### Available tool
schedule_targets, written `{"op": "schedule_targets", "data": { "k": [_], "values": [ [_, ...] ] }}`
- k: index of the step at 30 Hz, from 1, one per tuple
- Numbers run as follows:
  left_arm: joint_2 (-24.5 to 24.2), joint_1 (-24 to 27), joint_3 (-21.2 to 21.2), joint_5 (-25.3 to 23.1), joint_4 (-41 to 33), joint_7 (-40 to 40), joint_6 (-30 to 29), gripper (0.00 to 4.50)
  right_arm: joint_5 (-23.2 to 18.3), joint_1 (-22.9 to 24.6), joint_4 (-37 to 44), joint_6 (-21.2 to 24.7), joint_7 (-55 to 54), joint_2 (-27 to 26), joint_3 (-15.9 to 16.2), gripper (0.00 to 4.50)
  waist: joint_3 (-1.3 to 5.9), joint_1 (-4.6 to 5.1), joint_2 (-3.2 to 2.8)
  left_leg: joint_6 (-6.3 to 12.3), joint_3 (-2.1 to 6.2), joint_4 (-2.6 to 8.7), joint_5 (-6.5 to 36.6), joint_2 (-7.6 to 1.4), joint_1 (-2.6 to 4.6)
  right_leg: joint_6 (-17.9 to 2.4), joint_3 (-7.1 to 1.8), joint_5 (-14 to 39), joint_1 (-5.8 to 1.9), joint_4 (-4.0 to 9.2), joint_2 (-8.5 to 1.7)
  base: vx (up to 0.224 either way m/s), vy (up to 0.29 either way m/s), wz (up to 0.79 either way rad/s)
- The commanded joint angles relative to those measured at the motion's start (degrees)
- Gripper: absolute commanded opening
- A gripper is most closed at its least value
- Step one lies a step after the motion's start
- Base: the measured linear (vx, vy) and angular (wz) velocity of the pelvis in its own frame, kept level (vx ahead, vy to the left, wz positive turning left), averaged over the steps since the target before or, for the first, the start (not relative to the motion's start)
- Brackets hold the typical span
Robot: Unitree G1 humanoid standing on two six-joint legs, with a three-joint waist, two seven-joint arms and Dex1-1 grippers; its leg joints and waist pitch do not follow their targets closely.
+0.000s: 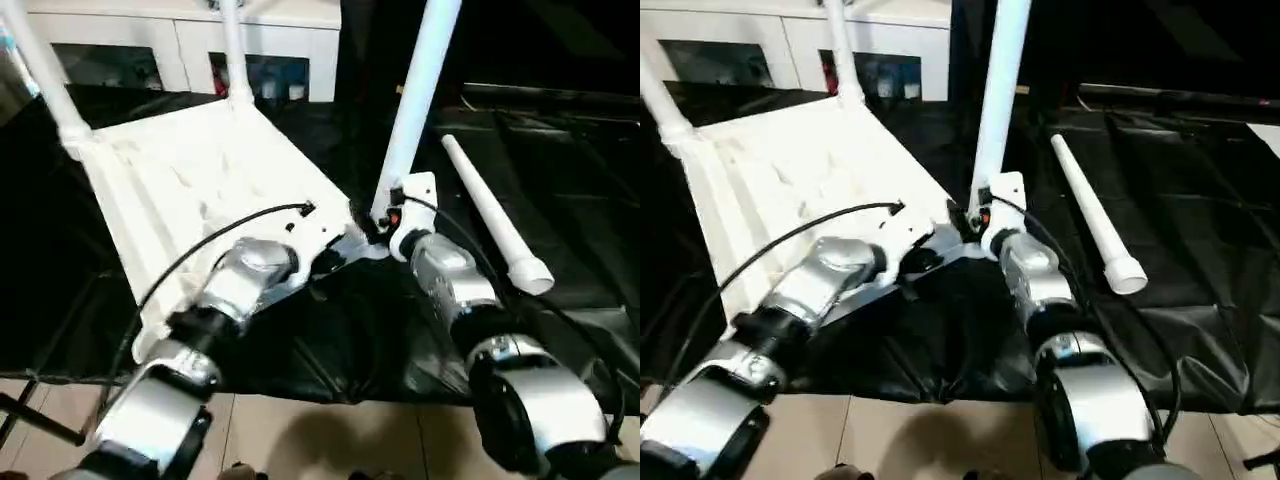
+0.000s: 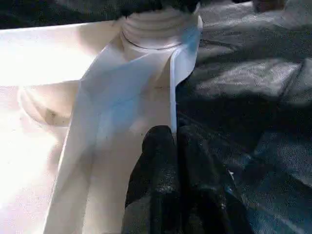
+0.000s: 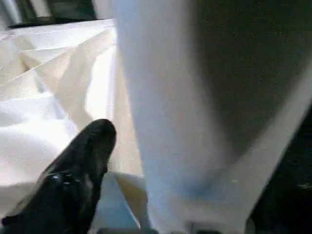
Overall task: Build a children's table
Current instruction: Insert table leg to table base
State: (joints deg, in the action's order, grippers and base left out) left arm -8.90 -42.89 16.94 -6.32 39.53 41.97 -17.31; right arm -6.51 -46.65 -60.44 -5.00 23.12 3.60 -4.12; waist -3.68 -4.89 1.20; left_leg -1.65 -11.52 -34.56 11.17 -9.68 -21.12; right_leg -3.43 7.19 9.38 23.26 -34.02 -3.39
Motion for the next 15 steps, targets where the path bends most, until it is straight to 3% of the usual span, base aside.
{"op": "schedule_targets", "data": {
  "k": [1,2,5,6,13,15],
  "values": [
    [-0.4,-0.3,0.9,1.9,-4.7,3.5,3.1,0.0,0.5,1.9,2.0,1.9,4.4,0.6,2.0,3.95,4.53,-0.35,-0.25,4.13,2.25,3.76,6.3,-4.75,0.81,-10.5,-4.65,10.6,-3.8,3.72,-7.34,0.0,0.0,0.0],
    [-1.2,0.1,1.4,2.0,-5.3,5.2,4.2,0.0,0.6,2.8,3.0,2.2,6.6,1.3,2.5,3.95,4.59,-0.45,-0.48,4.15,2.26,3.74,6.1,-4.76,0.87,-10.6,-4.7,10.2,-3.74,3.63,-7.34,0.0,0.0,0.0],
    [-2.7,1.0,2.1,2.8,-6.9,9.8,5.6,0.0,0.9,5.5,7.0,4.0,13.4,3.5,4.3,3.95,4.62,-0.62,-0.32,4.91,2.24,3.71,5.3,-4.84,0.85,-10.9,-4.72,8.2,-3.76,3.36,-7.18,0.0,0.0,0.0],
    [-3.2,1.3,2.2,3.2,-7.4,11.6,5.9,0.0,0.8,6.5,8.7,4.9,15.8,4.3,5.1,3.95,4.62,-0.76,-0.61,4.69,2.21,3.71,5.6,-4.92,0.97,-11.2,-4.7,8.4,-3.63,3.37,-7.17,0.0,0.0,0.0],
    [-6.6,2.8,3.1,5.5,-9.1,21.6,9.1,0.0,-0.3,12.7,19.3,10.5,29.8,10.9,10.0,3.95,4.5,-2.26,-0.29,4.18,2.17,3.72,6.7,-4.9,0.85,-9.1,-4.55,11.8,-3.9,3.76,-7.12,0.0,0.0,0.0],
    [-7.4,3.0,3.3,5.7,-8.9,23.4,9.7,0.0,-0.1,14.1,21.6,11.1,33.0,12.7,11.0,3.95,4.43,-2.63,-0.35,4.14,2.09,3.71,7.1,-4.96,1.04,-8.2,-4.58,13.4,-3.58,4.02,-7.02,0.0,0.0,0.0]
  ]
}}
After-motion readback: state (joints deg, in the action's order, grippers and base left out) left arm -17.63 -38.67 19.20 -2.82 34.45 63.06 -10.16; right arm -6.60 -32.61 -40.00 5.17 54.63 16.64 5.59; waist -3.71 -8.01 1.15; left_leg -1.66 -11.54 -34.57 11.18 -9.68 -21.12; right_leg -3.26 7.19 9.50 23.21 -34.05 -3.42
